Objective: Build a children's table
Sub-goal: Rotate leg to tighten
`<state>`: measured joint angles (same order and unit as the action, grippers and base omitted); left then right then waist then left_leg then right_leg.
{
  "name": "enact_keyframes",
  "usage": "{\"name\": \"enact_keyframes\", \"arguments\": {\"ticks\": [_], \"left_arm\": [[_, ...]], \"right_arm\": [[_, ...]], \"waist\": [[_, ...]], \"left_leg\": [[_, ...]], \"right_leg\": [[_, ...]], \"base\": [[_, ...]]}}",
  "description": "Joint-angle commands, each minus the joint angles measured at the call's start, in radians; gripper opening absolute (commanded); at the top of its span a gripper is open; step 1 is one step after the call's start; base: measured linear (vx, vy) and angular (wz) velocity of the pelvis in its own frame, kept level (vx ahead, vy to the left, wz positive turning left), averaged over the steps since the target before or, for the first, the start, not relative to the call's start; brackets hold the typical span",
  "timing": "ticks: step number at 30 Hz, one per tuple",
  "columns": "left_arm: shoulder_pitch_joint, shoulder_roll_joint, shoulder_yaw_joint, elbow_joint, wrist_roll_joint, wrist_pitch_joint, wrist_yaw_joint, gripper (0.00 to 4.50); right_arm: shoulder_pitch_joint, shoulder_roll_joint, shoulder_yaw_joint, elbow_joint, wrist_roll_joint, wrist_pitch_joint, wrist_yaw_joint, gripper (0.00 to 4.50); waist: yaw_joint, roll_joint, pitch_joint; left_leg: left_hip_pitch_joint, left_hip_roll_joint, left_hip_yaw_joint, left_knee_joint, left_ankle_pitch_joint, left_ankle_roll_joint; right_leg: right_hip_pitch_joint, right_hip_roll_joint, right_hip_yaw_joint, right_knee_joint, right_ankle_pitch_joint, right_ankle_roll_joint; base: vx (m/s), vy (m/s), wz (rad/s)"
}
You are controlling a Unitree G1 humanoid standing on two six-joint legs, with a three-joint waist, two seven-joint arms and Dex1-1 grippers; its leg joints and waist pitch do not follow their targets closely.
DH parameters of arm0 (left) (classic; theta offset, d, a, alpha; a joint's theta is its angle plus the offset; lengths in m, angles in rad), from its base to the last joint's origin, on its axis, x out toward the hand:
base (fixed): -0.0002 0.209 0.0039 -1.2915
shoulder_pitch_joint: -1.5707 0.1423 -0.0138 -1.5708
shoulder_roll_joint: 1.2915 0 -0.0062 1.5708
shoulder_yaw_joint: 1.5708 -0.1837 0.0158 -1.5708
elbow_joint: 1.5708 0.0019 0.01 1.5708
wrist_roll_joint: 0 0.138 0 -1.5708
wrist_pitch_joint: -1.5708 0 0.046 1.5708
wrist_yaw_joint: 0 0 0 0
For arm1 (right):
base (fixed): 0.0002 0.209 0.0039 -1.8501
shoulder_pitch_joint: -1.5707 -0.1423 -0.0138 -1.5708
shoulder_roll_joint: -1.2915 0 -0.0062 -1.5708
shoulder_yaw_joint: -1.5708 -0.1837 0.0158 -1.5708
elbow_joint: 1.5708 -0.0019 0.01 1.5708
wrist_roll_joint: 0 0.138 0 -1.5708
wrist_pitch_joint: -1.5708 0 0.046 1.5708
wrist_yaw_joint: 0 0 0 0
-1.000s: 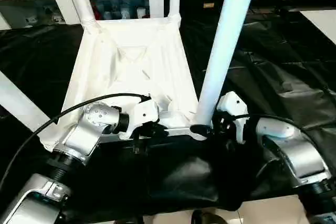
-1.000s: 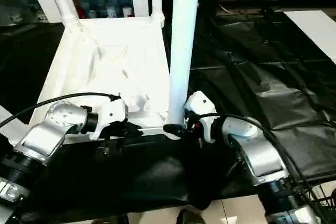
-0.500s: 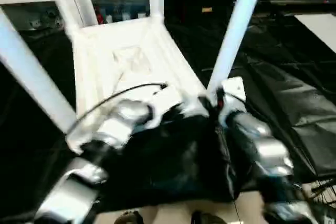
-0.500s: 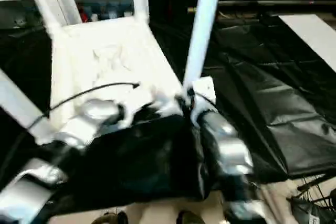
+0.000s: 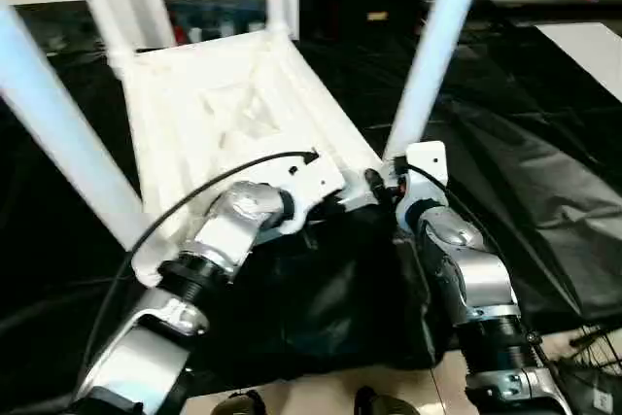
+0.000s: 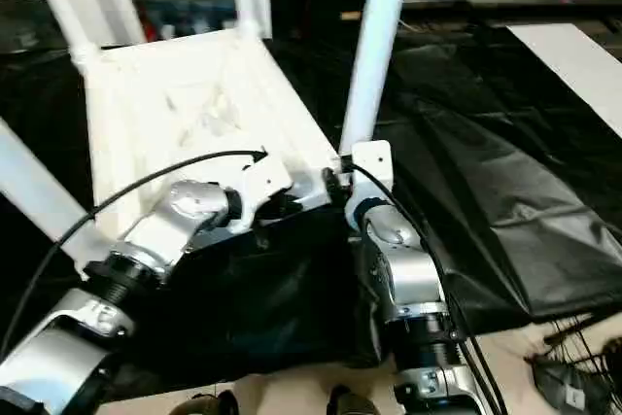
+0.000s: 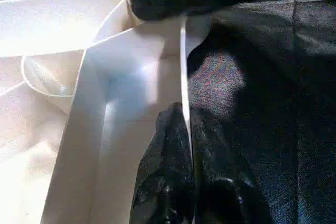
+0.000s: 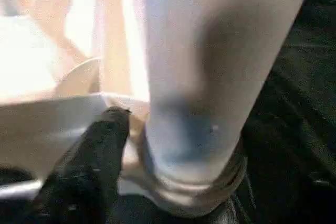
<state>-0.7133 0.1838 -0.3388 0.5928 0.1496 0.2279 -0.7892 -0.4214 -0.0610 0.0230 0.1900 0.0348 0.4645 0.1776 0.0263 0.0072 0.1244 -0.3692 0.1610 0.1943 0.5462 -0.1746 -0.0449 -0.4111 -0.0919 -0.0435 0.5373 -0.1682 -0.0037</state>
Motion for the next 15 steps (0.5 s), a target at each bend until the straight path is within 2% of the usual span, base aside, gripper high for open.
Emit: {"name": "enact_keyframes", "arguments": {"ticks": [1,3,4,5,6,7,9,10,11,12,15], "left_arm": [[0.039,0.009,-0.024,0.034,0.018,0.003,-0.009,0.00],[0.046,0.026,-0.020,0.022,0.015,-0.003,-0.025,0.00],[0.050,0.033,-0.019,0.016,0.013,-0.002,-0.033,0.00],[0.058,0.050,-0.023,0.005,0.009,-0.025,-0.059,0.00],[0.066,0.065,-0.026,-0.008,0.004,-0.030,-0.082,0.00],[0.074,0.079,-0.029,-0.020,-0.001,-0.039,-0.104,0.00],[0.086,0.098,-0.039,-0.040,-0.008,-0.071,-0.143,0.00],[0.099,0.121,-0.046,-0.060,-0.012,-0.071,-0.177,0.00],[0.108,0.137,-0.050,-0.075,-0.015,-0.068,-0.201,0.00],[0.122,0.160,-0.056,-0.093,-0.025,-0.077,-0.243,0.00],[0.155,0.227,-0.063,-0.145,-0.050,-0.096,-0.346,0.00]], "right_arm": [[0.015,-0.044,0.056,-0.068,0.040,0.028,0.116,3.68],[0.028,-0.112,0.058,-0.120,0.061,0.042,0.202,3.68],[0.034,-0.140,0.057,-0.140,0.070,0.046,0.237,3.68],[0.046,-0.193,0.058,-0.166,0.074,0.042,0.295,3.68],[0.057,-0.240,0.057,-0.188,0.077,0.030,0.345,3.68],[0.066,-0.278,0.055,-0.203,0.078,0.020,0.384,3.68],[0.074,-0.312,0.047,-0.216,0.089,0.019,0.425,3.68],[0.083,-0.350,0.042,-0.224,0.097,0.005,0.470,3.68],[0.089,-0.379,0.040,-0.230,0.105,-0.004,0.503,3.68],[0.098,-0.410,0.038,-0.237,0.113,-0.016,0.541,3.68],[0.120,-0.477,0.039,-0.259,0.145,-0.026,0.635,3.68]], "waist": [[-0.005,-0.006,-0.036],[0.000,-0.005,-0.038],[0.003,-0.007,-0.038],[0.007,-0.004,-0.040],[0.008,-0.004,-0.040],[0.009,-0.006,-0.043],[0.008,-0.006,-0.043],[0.006,-0.006,-0.045],[0.008,-0.005,-0.047],[0.010,-0.002,-0.050],[0.011,-0.001,-0.055]], "left_leg": [[0.017,0.058,-0.045,-0.089,-0.440,0.005],[0.016,0.059,-0.039,-0.086,-0.400,0.020],[0.014,0.060,-0.035,-0.085,-0.370,0.033],[0.016,0.061,-0.031,-0.083,-0.349,0.042],[0.013,0.062,-0.031,-0.083,-0.336,0.044],[0.008,0.064,-0.028,-0.080,-0.303,0.056],[0.005,0.062,-0.024,-0.077,-0.285,0.071],[0.004,0.061,-0.025,-0.074,-0.285,0.078],[0.005,0.061,-0.024,-0.072,-0.278,0.080],[0.012,0.065,-0.020,-0.069,-0.264,0.085],[0.009,0.065,-0.015,-0.061,-0.208,0.103]], "right_leg": [[0.014,-0.061,0.036,-0.088,-0.621,-0.040],[0.013,-0.059,0.039,-0.084,-0.566,-0.053],[0.015,-0.060,0.041,-0.080,-0.528,-0.067],[0.015,-0.059,0.043,-0.078,-0.497,-0.086],[0.020,-0.059,0.042,-0.076,-0.479,-0.093],[0.027,-0.058,0.043,-0.067,-0.421,-0.111],[0.027,-0.057,0.043,-0.063,-0.392,-0.137],[0.031,-0.059,0.041,-0.062,-0.408,-0.146],[0.031,-0.060,0.042,-0.061,-0.408,-0.150],[0.027,-0.059,0.044,-0.061,-0.387,-0.164],[0.032,-0.052,0.043,-0.044,-0.269,-0.211]], "base": [[0.000,0.000,0.00],[0.000,0.000,0.00],[0.000,0.000,0.00],[0.000,0.000,0.00],[0.000,0.000,0.00],[0.000,0.000,0.00],[0.000,0.000,0.00],[0.000,0.000,0.00],[0.000,0.000,0.00],[0.061,-0.035,0.05],[0.071,-0.031,0.04]]}}
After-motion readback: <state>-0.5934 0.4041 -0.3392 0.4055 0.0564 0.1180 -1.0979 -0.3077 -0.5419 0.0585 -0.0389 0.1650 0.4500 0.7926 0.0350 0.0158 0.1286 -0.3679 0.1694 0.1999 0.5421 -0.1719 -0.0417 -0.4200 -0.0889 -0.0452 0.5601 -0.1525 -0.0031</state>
